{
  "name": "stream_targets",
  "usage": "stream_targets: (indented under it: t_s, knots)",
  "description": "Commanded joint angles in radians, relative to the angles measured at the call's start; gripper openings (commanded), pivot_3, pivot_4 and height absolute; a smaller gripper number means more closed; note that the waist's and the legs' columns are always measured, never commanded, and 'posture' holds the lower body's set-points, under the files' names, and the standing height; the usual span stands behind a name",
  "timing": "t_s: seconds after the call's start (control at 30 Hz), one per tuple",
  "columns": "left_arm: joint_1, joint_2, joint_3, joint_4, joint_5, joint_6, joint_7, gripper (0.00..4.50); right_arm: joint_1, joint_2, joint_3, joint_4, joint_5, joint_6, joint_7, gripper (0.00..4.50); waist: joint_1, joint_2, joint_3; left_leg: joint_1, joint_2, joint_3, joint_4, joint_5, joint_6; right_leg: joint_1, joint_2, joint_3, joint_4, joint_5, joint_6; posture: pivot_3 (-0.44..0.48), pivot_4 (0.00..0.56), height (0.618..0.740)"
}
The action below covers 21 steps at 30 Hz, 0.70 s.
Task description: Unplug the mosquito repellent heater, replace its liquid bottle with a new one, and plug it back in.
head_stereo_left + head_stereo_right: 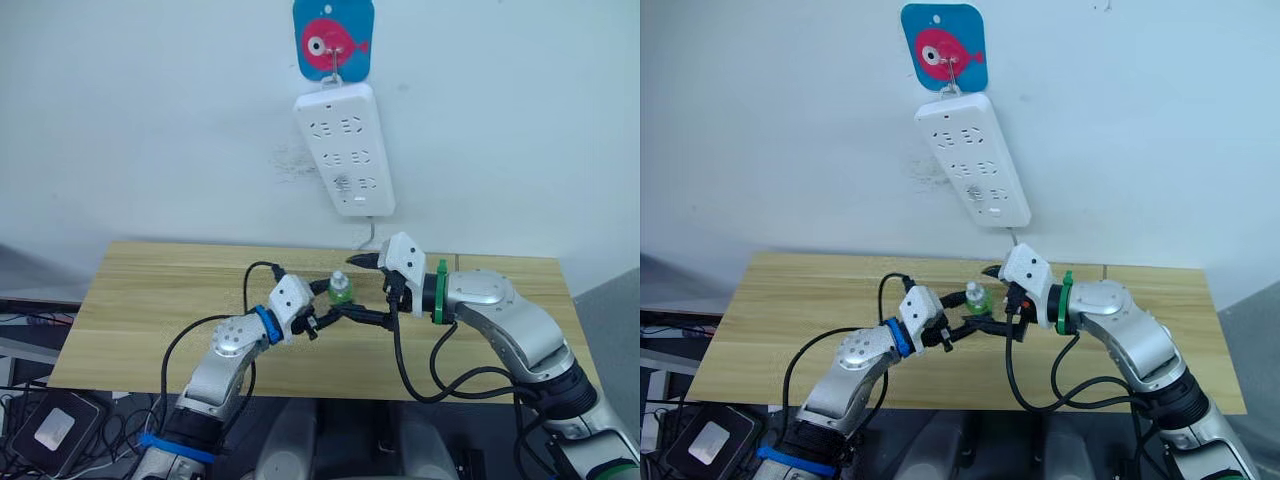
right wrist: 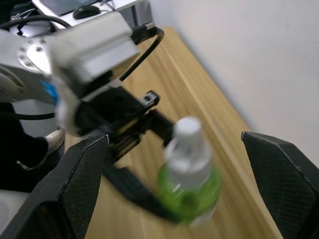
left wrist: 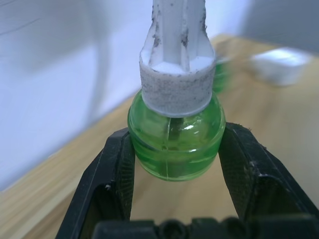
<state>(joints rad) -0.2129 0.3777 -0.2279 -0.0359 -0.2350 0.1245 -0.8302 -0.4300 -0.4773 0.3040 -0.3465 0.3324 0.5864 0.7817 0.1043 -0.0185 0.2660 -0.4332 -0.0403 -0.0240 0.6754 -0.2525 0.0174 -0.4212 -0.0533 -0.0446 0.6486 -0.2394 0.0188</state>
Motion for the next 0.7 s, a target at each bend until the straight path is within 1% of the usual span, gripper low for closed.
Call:
stream_targets:
  t_s: [0.03, 0.13, 0.23, 0.27, 0.43, 0.47, 0.5, 0.7]
  knots:
    - [-0.033, 0.003, -0.002, -0.075, -0.051, 0.084, -0.037, 2.19, 0.012, 0.02, -0.034, -0.011, 0.015, -0.021, -0.007, 4.5, 0.0, 0.0, 0.0, 0.0, 0.0, 0.0, 0.0, 0.0, 0.0, 0.0, 0.0, 0.0, 0.0, 0.0, 0.0, 0.174, 0.162, 0.74]
    - [-0.055, 0.002, 0.006, -0.08, -0.066, 0.114, -0.048, 2.19, 0.017, 0.028, -0.037, -0.012, 0.015, -0.016, -0.007, 4.5, -0.003, 0.0, -0.002, 0.0, 0.0, 0.0, 0.002, 0.0, 0.0, 0.0, 0.0, 0.0, 0.001, 0.0, 0.0, 0.153, 0.167, 0.74]
    - [-0.072, 0.004, 0.0, -0.066, -0.055, 0.109, -0.064, 2.19, 0.023, 0.041, -0.045, -0.011, 0.027, -0.005, -0.012, 3.88, -0.008, 0.0, -0.002, 0.0, 0.0, 0.0, 0.002, 0.001, 0.0, 0.0, 0.0, 0.0, 0.001, 0.0, 0.0, 0.142, 0.172, 0.74]
    - [-0.074, 0.002, 0.0, -0.064, -0.055, 0.11, -0.066, 2.19, 0.026, 0.045, -0.049, -0.012, 0.032, -0.002, -0.012, 3.56, -0.01, 0.0, -0.002, 0.0, 0.0, 0.0, 0.002, 0.001, -0.001, 0.0, 0.0, 0.0, 0.002, 0.0, 0.0, 0.142, 0.172, 0.74]
    - [-0.079, -0.002, 0.009, -0.057, -0.057, 0.114, -0.069, 2.19, 0.037, 0.064, -0.077, -0.024, 0.057, 0.019, -0.024, 1.62, -0.024, 0.0, -0.002, 0.0, -0.001, 0.0, 0.003, 0.001, -0.001, 0.0, 0.0, 0.0, 0.003, 0.0, 0.0, 0.135, 0.177, 0.74]
    - [-0.077, -0.002, 0.012, -0.057, -0.058, 0.116, -0.069, 2.19, 0.039, 0.065, -0.081, -0.028, 0.062, 0.023, -0.024, 1.28, -0.026, 0.0, -0.002, 0.0, -0.001, 0.0, 0.003, 0.001, -0.001, 0.001, 0.0, 0.0, 0.003, 0.0, 0.0, 0.137, 0.179, 0.74]
    - [-0.075, 0.0, 0.015, -0.059, -0.059, 0.118, -0.069, 2.19, 0.041, 0.065, -0.085, -0.033, 0.065, 0.027, -0.023, 1.07, -0.028, 0.0, -0.003, 0.001, -0.001, 0.0, 0.003, 0.001, -0.001, 0.001, 0.0, 0.001, 0.004, 0.0, 0.0, 0.137, 0.179, 0.74]
    - [-0.062, 0.009, 0.023, -0.068, -0.06, 0.117, -0.079, 2.19, 0.041, 0.06, -0.077, -0.032, 0.064, 0.031, -0.01, 1.08, -0.03, 0.0, -0.002, 0.002, 0.0, 0.0, 0.003, 0.002, -0.002, 0.0, 0.0, 0.001, 0.011, 0.0, 0.0, 0.147, 0.187, 0.74]
